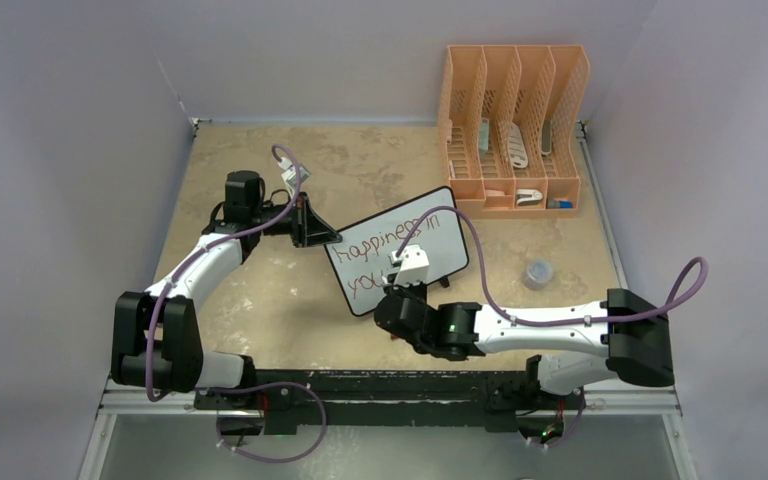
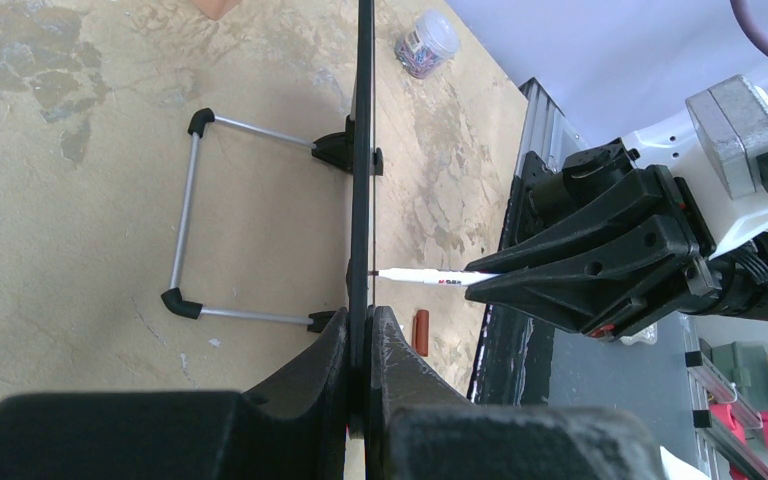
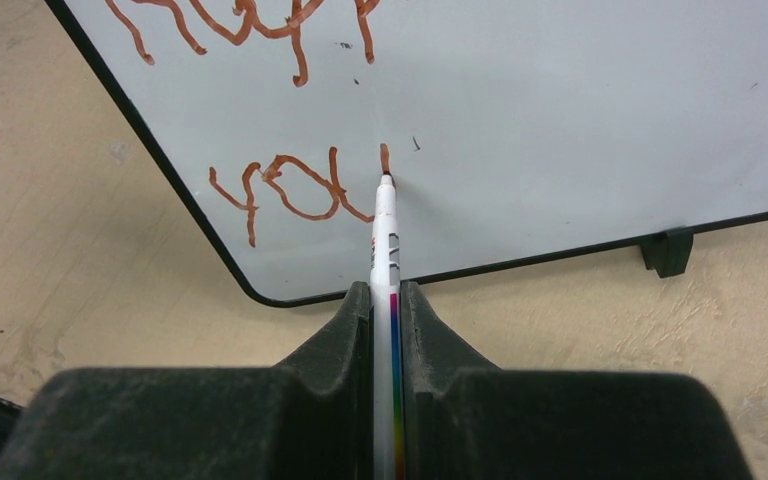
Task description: Write a sentence on the whiteboard
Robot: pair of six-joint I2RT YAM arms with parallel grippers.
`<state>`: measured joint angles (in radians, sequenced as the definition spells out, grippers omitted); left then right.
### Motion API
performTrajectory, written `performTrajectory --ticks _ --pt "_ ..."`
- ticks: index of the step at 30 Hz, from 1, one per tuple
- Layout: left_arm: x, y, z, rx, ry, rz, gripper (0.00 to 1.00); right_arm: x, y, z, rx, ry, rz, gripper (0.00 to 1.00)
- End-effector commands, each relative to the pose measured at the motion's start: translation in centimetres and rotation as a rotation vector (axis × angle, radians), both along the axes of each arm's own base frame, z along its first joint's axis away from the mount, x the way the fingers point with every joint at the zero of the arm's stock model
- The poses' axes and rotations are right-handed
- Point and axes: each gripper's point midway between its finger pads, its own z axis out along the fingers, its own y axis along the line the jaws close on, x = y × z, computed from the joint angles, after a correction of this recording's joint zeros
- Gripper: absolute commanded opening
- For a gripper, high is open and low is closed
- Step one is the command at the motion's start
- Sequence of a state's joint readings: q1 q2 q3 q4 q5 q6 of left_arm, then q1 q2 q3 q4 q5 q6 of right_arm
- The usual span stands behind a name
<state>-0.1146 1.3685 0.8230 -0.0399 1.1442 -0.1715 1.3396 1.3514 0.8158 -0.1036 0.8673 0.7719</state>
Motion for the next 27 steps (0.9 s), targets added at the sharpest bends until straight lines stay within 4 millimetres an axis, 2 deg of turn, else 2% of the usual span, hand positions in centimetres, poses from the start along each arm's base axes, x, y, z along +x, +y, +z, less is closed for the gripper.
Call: performTrajectory --ticks 1,10,17,27 --pt "0.5 0.1 -1.8 0.058 0.025 0.035 0.0 -0.1 -0.9 -0.3 0.008 0.022 -0.022 0.0" --pt "0.5 0.1 -1.8 0.059 0.025 0.036 0.0 -0.4 -1.6 -0.9 -0.005 0.038 -0.029 0.0" --pt "0.5 0.1 -1.8 0.06 0.023 0.036 0.0 -0.3 -2.2 -0.5 -0.012 0.03 -0.047 0.0" --pt "0.5 0.1 -1.8 0.061 0.025 0.037 0.0 0.0 -1.1 2.6 0.06 -0.016 -0.003 0.0"
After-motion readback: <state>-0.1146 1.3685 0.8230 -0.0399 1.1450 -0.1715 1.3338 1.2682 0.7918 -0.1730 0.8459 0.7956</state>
